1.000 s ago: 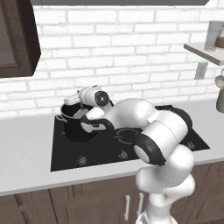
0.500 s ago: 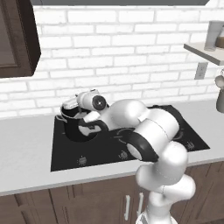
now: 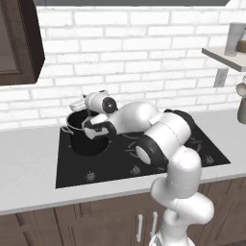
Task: Put the broccoli and garlic in the pot. Retrieve the spatula and lightly stir the vegetables in the pot.
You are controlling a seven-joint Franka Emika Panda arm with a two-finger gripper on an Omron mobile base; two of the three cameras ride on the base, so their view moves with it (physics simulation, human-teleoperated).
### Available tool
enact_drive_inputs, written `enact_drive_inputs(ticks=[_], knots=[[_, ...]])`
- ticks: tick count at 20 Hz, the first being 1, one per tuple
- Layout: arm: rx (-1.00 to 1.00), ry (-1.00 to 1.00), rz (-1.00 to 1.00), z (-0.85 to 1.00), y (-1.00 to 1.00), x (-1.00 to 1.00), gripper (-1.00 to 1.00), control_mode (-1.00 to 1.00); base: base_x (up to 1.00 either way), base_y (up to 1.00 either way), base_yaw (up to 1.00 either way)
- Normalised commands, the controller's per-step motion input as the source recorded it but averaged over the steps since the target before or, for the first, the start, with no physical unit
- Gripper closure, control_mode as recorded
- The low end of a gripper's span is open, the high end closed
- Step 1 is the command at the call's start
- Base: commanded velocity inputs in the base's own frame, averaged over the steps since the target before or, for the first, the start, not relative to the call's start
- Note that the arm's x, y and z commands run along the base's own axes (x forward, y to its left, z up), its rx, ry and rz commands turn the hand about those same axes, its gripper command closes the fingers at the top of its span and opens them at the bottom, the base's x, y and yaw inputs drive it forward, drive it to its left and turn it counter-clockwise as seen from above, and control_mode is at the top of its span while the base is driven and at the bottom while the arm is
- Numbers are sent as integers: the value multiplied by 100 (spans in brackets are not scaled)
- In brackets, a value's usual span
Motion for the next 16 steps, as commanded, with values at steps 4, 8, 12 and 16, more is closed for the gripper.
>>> enact_drive_inputs(ticks=[4, 8, 12, 16], knots=[[0, -6, 0, 8, 0, 0, 100, -100, 0, 0, 0], [0, 0, 0, -28, 5, 0, 100, -100, 0, 0, 0], [1, 2, 0, -37, 5, 0, 100, -100, 0, 0, 0], [12, 11, 0, -23, 19, 0, 100, -100, 0, 0, 0]])
